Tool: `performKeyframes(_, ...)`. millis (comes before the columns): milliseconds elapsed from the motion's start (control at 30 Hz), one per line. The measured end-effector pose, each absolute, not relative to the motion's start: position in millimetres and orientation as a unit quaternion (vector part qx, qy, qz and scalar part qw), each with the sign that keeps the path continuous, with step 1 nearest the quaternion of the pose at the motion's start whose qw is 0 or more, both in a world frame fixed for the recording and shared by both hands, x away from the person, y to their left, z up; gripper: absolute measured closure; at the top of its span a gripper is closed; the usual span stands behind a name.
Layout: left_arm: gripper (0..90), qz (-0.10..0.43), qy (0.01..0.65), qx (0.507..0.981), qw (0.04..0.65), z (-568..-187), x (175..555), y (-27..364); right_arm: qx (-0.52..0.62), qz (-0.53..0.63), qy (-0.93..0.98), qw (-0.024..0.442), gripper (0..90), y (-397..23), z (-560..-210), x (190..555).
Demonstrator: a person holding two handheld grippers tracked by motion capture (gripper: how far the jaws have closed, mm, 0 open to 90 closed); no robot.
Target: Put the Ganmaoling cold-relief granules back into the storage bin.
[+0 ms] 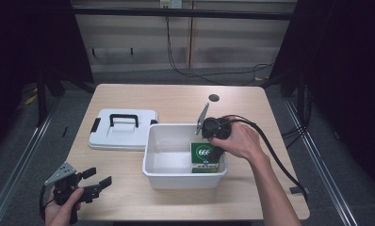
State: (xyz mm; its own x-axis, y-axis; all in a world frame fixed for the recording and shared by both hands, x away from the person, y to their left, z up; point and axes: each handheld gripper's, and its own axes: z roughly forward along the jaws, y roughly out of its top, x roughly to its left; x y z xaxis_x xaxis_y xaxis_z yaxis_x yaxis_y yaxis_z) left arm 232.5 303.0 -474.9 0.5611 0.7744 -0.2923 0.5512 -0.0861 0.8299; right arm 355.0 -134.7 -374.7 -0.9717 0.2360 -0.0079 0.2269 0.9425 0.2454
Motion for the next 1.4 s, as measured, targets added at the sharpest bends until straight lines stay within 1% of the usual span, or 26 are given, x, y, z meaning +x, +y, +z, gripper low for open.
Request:
performKeyframes(167, 17.4, 0.112, 0.456, 0.727, 0.501, -475.1, 232.4, 303.9, 0.146, 0.178, 0.973, 0.019, 16.3, -143.4, -368.9, 350.7)
performKeyframes(567, 17.4, 0.115, 0.457, 0.725, 0.502, -475.0, 231.5, 304.0, 0.159, 0.246, 0.956, 0.02, 16.5, -164.4, -366.8, 342.0)
performKeyframes(833, 17.4, 0.115, 0.457, 0.727, 0.5, -475.2, 231.6, 304.0, 0.177, 0.296, 0.938, 0.035, 16.5, -180.3, -363.8, 333.8)
performKeyframes(933, 17.4, 0.114, 0.458, 0.726, 0.5, -475.2, 231.5, 304.1, 0.181, 0.305, 0.934, 0.036, 16.6, -183.0, -362.7, 331.8)
performKeyframes(1200, 17.4, 0.118, 0.457, 0.726, 0.499, -474.9, 231.0, 304.6, 0.2, 0.335, 0.919, 0.062, 16.7, -198.9, -358.9, 322.3)
performKeyframes(1267, 17.3, 0.117, 0.457, 0.726, 0.499, -474.9, 230.9, 304.5, 0.208, 0.353, 0.911, 0.051, 16.7, -203.9, -359.2, 320.4)
performKeyframes(1400, 17.4, 0.117, 0.458, 0.726, 0.499, -475.0, 230.9, 304.7, 0.206, 0.348, 0.913, 0.06, 16.7, -210.5, -358.6, 317.5)
